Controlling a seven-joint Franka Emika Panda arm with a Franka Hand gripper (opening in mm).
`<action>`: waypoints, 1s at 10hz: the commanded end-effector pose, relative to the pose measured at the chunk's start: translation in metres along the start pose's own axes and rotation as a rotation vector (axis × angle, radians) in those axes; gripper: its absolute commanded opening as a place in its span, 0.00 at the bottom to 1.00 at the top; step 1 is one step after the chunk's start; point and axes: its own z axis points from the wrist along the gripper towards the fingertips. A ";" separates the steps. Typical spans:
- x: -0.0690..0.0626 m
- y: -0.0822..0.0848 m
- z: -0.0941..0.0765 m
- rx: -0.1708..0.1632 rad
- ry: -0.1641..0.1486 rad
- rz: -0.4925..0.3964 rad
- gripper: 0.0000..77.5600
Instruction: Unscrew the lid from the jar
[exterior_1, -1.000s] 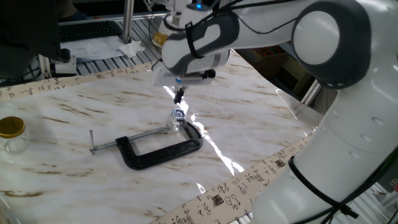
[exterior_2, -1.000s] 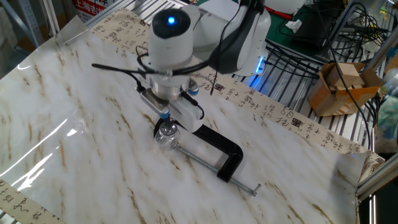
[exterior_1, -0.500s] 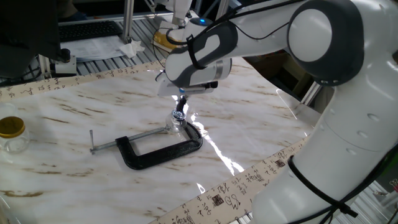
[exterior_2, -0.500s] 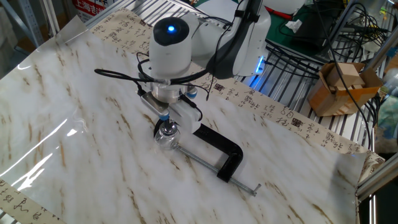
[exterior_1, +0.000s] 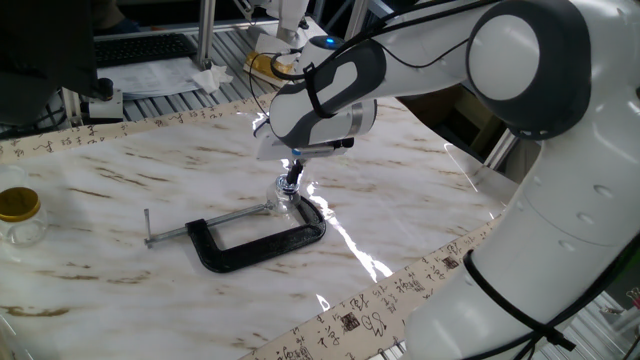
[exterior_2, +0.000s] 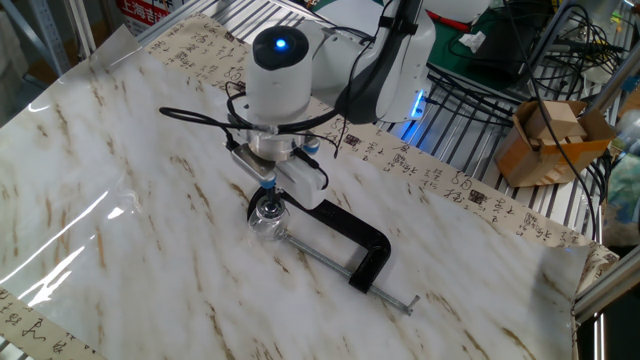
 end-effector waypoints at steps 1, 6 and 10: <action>-0.001 0.000 -0.001 0.004 -0.005 -0.005 0.00; -0.001 0.000 -0.001 0.010 -0.008 -0.019 0.00; -0.001 0.000 -0.001 0.010 -0.007 -0.020 1.00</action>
